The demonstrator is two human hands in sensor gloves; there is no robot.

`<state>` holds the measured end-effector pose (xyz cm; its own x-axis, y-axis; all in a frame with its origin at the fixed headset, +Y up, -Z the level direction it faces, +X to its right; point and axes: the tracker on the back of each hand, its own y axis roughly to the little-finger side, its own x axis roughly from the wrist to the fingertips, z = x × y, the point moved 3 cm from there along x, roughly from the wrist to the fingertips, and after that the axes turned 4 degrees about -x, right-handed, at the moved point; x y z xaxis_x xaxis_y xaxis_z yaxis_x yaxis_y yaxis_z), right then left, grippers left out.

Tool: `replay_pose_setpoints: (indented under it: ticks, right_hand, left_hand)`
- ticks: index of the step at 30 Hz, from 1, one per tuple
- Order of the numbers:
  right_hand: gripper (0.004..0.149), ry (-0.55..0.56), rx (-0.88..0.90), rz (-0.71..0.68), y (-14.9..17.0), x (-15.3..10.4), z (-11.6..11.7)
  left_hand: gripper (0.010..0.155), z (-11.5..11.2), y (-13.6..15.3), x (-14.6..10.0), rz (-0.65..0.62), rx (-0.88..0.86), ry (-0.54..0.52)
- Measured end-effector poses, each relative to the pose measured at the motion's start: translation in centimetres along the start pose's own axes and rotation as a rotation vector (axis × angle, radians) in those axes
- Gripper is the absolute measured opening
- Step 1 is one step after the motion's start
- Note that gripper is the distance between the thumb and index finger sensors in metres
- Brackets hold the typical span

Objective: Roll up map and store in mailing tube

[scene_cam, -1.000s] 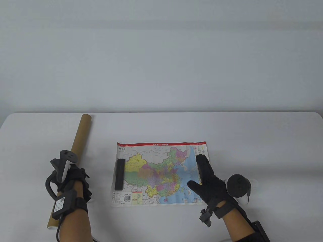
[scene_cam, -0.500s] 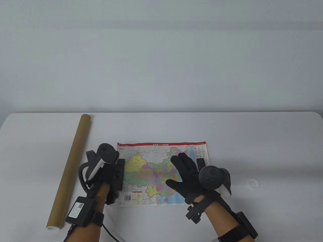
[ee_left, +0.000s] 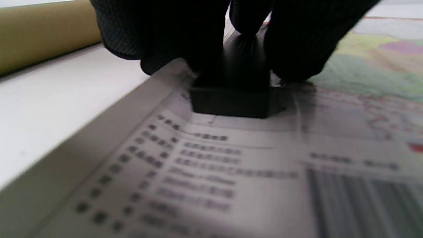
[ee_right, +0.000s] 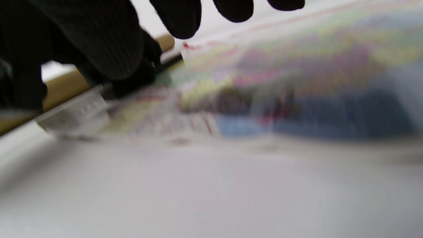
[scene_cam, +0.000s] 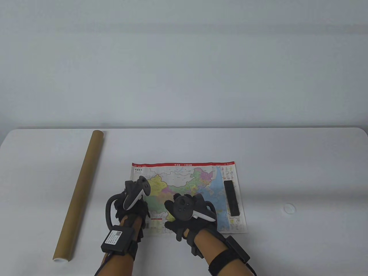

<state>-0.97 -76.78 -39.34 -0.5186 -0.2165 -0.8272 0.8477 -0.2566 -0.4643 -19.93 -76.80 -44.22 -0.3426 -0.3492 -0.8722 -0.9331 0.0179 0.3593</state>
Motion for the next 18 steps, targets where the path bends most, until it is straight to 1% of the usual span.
replay_pose_setpoints:
  ticks: [4,7,8,10,14,16,18]
  right_hand:
    - [0.074,-0.062,0.017,0.027,0.3,0.6,2.1]
    - [0.074,-0.051,-0.065,0.023,-0.1,0.6,2.1]
    - [0.074,-0.066,-0.048,0.026,0.0,0.6,2.2]
    - [0.074,-0.058,-0.02,0.035,0.1,0.6,2.3]
    - [0.075,-0.06,-0.032,0.033,0.1,0.6,2.4]
    - [0.075,-0.059,-0.028,0.034,0.0,0.6,2.4]
    - [0.075,-0.061,-0.028,0.035,0.1,0.6,2.4]
  left_hand:
    - [0.069,0.1,0.4,0.1,0.062,-0.044,-0.001]
    - [0.07,0.4,0.9,0.1,0.069,-0.092,0.018]
    - [0.07,0.5,1.1,0.1,0.06,-0.118,0.026]
    - [0.069,0.9,1.5,0.0,0.054,-0.15,0.025]
    - [0.069,2.8,2.8,-0.5,0.037,-0.223,-0.003]
    - [0.067,4.1,3.7,-0.8,0.043,-0.246,-0.039]
    - [0.066,5.0,4.6,-0.8,0.058,-0.251,-0.053]
